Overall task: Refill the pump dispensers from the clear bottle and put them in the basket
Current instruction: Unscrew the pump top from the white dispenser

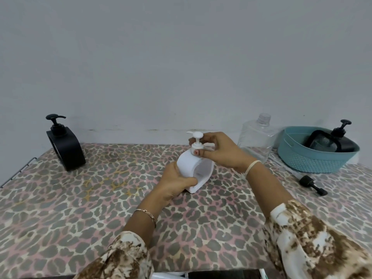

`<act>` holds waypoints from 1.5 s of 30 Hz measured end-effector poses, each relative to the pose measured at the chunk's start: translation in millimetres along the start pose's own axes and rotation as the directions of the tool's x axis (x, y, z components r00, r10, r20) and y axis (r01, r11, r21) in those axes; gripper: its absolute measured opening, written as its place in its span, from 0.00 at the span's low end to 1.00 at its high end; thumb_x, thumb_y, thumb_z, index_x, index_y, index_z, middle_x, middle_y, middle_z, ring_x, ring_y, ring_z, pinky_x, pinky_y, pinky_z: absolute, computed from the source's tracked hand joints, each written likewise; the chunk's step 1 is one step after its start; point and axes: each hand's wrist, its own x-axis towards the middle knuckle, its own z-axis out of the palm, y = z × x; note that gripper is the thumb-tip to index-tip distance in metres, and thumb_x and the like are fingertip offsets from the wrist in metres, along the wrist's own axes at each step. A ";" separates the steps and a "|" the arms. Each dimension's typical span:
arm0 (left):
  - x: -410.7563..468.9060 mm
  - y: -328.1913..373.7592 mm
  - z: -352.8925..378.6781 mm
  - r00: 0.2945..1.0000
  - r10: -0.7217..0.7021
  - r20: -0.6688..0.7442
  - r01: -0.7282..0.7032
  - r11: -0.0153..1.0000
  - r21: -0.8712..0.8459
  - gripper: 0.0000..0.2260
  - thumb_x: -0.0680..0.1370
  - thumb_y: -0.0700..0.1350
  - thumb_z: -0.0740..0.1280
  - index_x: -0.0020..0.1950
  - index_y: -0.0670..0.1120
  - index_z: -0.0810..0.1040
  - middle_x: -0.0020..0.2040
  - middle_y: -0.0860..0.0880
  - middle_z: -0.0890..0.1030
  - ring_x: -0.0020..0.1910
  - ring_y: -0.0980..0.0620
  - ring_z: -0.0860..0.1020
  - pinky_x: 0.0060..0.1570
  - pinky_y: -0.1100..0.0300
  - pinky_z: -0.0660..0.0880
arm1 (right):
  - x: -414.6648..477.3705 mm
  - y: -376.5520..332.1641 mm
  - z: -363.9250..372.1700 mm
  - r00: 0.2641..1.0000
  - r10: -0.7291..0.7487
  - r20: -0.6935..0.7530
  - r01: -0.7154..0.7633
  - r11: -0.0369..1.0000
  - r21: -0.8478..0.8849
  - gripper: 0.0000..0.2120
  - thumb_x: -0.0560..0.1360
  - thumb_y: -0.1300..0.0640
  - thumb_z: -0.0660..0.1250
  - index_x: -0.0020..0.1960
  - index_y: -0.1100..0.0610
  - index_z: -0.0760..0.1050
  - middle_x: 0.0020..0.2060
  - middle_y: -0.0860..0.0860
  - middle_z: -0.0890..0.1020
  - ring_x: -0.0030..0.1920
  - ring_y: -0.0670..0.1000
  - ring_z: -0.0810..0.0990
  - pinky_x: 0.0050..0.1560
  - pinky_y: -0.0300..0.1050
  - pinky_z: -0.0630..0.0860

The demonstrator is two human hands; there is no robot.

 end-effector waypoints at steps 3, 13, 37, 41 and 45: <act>-2.8 -6.3 7.9 0.995 0.076 -0.060 -0.075 0.997 0.015 0.22 0.67 0.31 0.72 0.56 0.50 0.75 0.53 0.47 0.82 0.50 0.52 0.82 0.45 0.59 0.79 | -1.7 8.9 0.1 0.994 0.040 -0.099 -0.037 0.999 0.029 0.19 0.68 0.52 0.78 0.57 0.53 0.78 0.49 0.44 0.81 0.51 0.44 0.78 0.53 0.41 0.72; -7.7 -15.3 17.6 0.964 0.207 -0.170 -0.191 0.976 0.103 0.30 0.69 0.39 0.76 0.69 0.49 0.69 0.61 0.49 0.77 0.60 0.51 0.77 0.60 0.49 0.75 | -4.0 13.9 19.0 0.973 0.069 -0.218 -0.014 0.970 0.244 0.21 0.68 0.56 0.78 0.58 0.49 0.74 0.50 0.44 0.83 0.50 0.40 0.81 0.51 0.38 0.76; -7.8 -27.1 22.2 0.928 0.282 -0.244 -0.209 0.935 0.287 0.29 0.67 0.51 0.75 0.65 0.58 0.67 0.52 0.62 0.75 0.49 0.61 0.76 0.40 0.73 0.70 | -23.3 23.3 28.3 0.900 0.157 -0.407 -0.006 0.937 0.349 0.14 0.64 0.55 0.80 0.47 0.55 0.81 0.42 0.46 0.84 0.45 0.43 0.78 0.49 0.37 0.74; -8.0 -27.3 23.0 0.929 0.281 -0.241 -0.214 0.938 0.272 0.30 0.67 0.51 0.75 0.66 0.59 0.67 0.53 0.61 0.76 0.49 0.62 0.77 0.41 0.72 0.72 | -20.9 15.8 32.5 0.932 0.105 -0.348 -0.022 0.972 0.235 0.13 0.68 0.55 0.77 0.52 0.51 0.81 0.45 0.41 0.84 0.47 0.34 0.79 0.49 0.34 0.73; -8.1 -27.4 23.7 0.930 0.275 -0.242 -0.206 0.939 0.275 0.34 0.67 0.53 0.76 0.68 0.61 0.64 0.51 0.64 0.75 0.48 0.65 0.77 0.40 0.72 0.74 | -10.6 4.5 43.7 0.937 0.043 -0.346 -0.049 0.999 -0.008 0.20 0.67 0.48 0.76 0.56 0.52 0.79 0.47 0.46 0.82 0.50 0.46 0.79 0.51 0.44 0.75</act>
